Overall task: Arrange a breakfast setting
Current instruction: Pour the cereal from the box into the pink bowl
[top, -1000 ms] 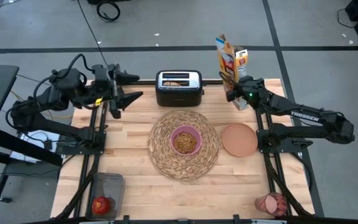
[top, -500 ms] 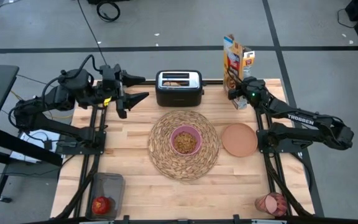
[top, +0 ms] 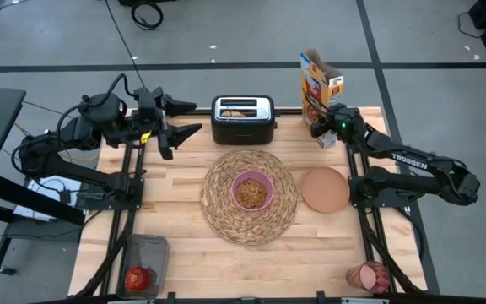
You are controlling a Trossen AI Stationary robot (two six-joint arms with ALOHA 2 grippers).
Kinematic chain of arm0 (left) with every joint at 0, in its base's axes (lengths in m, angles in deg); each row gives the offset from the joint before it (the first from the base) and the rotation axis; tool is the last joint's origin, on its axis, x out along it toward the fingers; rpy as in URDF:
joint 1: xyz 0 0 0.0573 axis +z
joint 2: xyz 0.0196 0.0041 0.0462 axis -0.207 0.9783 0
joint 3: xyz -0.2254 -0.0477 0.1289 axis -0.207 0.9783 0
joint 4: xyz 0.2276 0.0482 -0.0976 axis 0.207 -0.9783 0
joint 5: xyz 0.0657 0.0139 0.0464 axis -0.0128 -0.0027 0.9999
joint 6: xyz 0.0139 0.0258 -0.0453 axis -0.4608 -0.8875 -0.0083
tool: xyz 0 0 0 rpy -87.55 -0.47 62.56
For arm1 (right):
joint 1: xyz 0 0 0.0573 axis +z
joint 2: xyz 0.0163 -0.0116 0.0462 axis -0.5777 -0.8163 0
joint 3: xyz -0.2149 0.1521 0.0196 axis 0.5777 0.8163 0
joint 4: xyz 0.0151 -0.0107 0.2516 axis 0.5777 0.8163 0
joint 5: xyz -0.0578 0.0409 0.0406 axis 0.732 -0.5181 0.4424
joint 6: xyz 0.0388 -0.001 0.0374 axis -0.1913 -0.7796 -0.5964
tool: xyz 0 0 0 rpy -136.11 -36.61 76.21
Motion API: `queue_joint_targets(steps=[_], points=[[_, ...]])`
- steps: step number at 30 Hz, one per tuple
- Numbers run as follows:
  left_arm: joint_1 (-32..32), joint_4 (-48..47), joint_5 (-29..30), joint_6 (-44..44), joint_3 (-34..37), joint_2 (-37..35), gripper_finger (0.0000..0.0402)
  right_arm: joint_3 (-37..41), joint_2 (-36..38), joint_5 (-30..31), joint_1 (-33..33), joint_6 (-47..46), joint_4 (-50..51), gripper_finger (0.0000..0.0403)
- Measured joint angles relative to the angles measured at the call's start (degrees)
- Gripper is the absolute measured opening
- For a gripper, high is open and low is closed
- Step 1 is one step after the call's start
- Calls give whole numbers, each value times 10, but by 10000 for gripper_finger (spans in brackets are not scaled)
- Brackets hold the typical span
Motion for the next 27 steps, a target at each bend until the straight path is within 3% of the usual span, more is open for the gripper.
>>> queue_joint_targets(steps=[9, 19, 27], points=[[0, -9, 0, 0, 0, 0, 314, -95, 0, -43, 0, -37, 242, 305], [0, -7, 0, -13, 0, 0, 314, -195, -1, -104, 0, -87, 471, 302], [0, -3, 0, -15, 0, 0, 314, -240, -1, -145, 0, -104, 570, 302]])
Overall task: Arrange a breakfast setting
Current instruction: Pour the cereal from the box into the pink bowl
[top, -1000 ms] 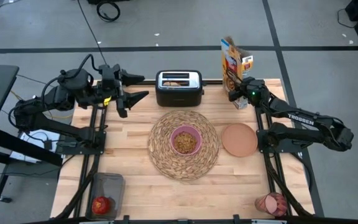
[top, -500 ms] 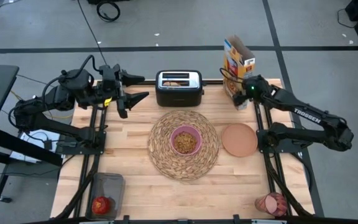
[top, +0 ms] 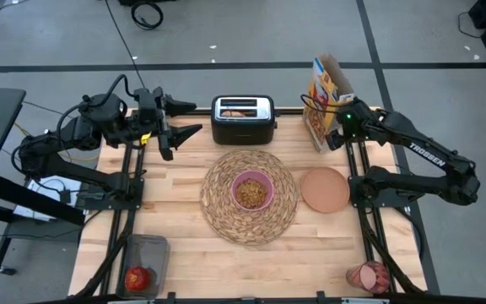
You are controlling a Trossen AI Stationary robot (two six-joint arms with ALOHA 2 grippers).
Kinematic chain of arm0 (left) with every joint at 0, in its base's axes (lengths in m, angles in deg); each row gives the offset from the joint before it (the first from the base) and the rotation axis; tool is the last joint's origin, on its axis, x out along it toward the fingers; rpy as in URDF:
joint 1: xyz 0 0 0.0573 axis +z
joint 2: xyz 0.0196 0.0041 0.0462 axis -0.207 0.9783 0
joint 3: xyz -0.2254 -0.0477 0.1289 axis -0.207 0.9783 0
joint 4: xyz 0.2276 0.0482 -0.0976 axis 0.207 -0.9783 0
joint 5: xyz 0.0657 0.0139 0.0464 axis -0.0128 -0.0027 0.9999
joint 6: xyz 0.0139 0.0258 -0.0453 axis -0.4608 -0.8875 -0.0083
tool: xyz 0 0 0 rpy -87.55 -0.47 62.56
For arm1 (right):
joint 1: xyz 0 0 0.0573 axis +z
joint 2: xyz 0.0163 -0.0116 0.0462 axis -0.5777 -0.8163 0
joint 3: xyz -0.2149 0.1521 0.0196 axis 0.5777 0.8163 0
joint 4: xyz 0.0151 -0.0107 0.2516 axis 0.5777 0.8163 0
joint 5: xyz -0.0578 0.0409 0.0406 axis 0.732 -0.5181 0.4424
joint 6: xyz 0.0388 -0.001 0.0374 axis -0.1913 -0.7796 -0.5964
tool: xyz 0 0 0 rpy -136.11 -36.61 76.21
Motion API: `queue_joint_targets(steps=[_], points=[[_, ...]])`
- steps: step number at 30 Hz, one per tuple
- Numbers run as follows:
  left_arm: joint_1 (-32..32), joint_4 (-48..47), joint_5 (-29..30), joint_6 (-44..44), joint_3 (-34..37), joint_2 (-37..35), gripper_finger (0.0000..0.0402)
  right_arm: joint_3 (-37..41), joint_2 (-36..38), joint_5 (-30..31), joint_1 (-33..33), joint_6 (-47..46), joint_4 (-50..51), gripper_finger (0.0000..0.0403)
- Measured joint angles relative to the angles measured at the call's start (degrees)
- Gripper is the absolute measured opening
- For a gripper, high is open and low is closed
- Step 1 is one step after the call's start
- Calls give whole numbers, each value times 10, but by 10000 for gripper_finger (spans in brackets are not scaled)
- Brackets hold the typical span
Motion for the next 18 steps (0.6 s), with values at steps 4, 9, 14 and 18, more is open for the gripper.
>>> queue_joint_targets(steps=[4, 9, 14, 18], points=[[-1, 0, 0, 5, 0, 0, 314, -7, 0, -7, 0, -8, 33, 302], [-1, 0, 0, 6, 0, 0, 314, -7, 0, -38, 0, -23, 75, 302], [-1, 0, 0, 6, 0, 0, 314, -7, 1, -64, 0, -34, 136, 302], [-1, 1, 0, 5, 0, 0, 314, -7, 7, -88, 0, -34, 172, 302]])
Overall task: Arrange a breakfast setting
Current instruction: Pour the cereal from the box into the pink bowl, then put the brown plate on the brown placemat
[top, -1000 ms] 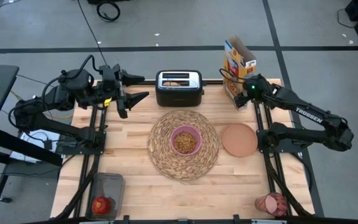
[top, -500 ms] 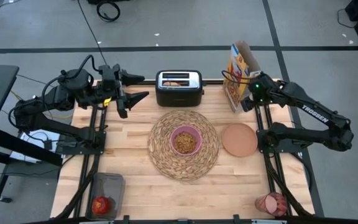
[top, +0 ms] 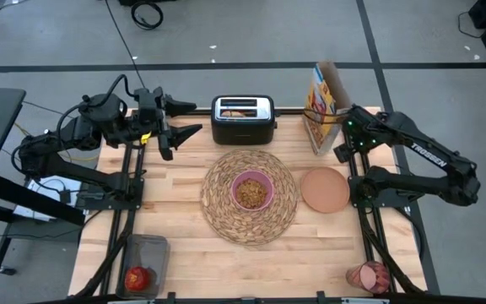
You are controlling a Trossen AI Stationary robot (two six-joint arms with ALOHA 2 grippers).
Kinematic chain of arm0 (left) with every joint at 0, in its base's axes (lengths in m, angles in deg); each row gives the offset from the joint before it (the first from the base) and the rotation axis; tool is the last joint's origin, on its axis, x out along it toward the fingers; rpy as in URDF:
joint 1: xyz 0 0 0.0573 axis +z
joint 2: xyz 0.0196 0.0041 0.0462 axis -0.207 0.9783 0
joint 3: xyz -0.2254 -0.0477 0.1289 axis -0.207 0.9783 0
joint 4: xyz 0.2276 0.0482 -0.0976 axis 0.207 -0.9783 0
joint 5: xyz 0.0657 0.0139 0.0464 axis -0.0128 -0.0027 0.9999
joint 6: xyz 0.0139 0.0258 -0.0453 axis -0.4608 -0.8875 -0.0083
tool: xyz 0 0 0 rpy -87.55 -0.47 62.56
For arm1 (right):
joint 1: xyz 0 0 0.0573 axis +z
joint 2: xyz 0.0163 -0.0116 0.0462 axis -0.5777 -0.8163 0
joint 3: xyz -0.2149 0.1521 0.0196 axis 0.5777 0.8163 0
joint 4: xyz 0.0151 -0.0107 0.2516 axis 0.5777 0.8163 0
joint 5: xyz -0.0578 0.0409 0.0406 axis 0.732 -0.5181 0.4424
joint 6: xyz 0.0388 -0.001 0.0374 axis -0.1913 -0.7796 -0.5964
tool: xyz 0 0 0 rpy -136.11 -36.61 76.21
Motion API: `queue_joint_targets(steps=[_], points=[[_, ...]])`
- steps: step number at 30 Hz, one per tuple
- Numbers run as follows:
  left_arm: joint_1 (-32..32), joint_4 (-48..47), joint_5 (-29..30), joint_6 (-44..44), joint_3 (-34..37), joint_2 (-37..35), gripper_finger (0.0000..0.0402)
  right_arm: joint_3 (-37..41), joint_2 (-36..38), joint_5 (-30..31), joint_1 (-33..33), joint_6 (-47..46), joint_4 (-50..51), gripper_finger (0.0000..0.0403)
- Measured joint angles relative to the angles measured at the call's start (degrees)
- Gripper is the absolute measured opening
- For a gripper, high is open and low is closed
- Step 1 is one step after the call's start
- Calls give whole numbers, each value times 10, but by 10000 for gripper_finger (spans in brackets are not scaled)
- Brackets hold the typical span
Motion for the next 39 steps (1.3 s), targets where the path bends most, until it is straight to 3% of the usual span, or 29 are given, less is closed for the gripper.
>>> queue_joint_targets(steps=[6, 12, 21, 25, 31, 34, 39], points=[[0, 0, 0, -5, 0, 0, 314, -6, 25, -22, 0, 0, 28, 302], [0, 7, 0, -18, 0, 0, 314, -86, 31, -38, 11, 9, 53, 302], [0, 16, -17, -32, 0, 0, 314, -212, 34, -163, 48, -27, 65, 296], [-1, 17, -49, -55, 0, 0, 314, -236, 41, -208, 89, -80, -17, 281], [-18, 12, -51, -55, 0, 0, 314, -240, 40, -259, 189, -158, -176, 262], [-29, -3, -51, -55, 0, 0, 314, -240, 30, -247, 252, -191, -259, 259], [-45, -38, -51, -44, 0, 0, 314, -241, -24, -162, 372, -224, -400, 258]])
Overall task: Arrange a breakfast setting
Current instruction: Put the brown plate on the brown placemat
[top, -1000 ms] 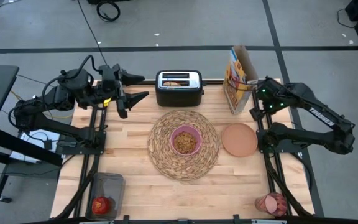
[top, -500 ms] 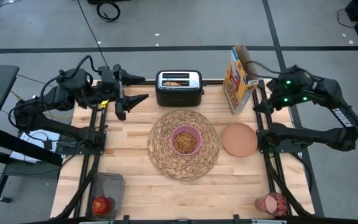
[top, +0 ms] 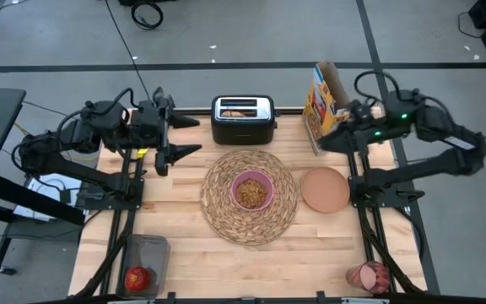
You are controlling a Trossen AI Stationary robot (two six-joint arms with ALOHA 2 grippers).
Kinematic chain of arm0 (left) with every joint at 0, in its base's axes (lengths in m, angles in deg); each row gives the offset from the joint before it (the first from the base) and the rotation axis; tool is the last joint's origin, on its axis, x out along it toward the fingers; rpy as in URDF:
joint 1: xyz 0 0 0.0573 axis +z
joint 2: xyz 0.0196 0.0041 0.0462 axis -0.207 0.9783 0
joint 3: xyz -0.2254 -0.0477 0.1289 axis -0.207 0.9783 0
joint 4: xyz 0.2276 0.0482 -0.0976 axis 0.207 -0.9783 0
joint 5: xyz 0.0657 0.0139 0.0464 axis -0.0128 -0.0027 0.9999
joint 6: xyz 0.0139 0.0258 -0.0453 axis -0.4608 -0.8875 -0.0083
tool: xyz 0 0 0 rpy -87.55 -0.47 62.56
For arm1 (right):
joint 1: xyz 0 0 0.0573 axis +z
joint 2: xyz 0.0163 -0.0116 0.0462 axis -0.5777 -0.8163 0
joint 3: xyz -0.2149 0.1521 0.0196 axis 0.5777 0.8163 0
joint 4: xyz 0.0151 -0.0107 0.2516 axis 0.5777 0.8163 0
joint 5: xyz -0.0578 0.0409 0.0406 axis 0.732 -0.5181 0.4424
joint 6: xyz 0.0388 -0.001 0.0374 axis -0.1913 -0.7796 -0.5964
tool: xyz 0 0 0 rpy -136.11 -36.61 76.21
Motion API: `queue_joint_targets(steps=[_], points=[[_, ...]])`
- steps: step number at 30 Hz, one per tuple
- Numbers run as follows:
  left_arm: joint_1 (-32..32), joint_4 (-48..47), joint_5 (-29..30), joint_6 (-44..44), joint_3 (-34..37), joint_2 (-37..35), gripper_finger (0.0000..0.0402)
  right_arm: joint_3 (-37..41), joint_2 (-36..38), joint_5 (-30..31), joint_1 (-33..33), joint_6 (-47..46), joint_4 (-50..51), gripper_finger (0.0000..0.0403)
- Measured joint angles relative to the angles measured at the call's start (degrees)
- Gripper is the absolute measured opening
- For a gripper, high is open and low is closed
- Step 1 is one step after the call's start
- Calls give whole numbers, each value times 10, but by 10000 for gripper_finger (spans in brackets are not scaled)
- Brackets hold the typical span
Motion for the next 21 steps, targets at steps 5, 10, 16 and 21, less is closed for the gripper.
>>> queue_joint_targets(steps=[5, 10, 16, 21], points=[[-23, -38, 0, 14, 0, 0, 314, 1, -80, 64, 111, 18, -118, 258], [-47, -85, 0, 43, 0, 0, 314, 1, -151, 115, 186, 41, -157, 258], [-85, -122, 3, 63, 3, 7, 314, 1, -224, 163, 244, 70, -128, 258], [-118, -117, 7, 94, 58, 18, 313, 1, -274, 198, 270, 112, -126, 258]])
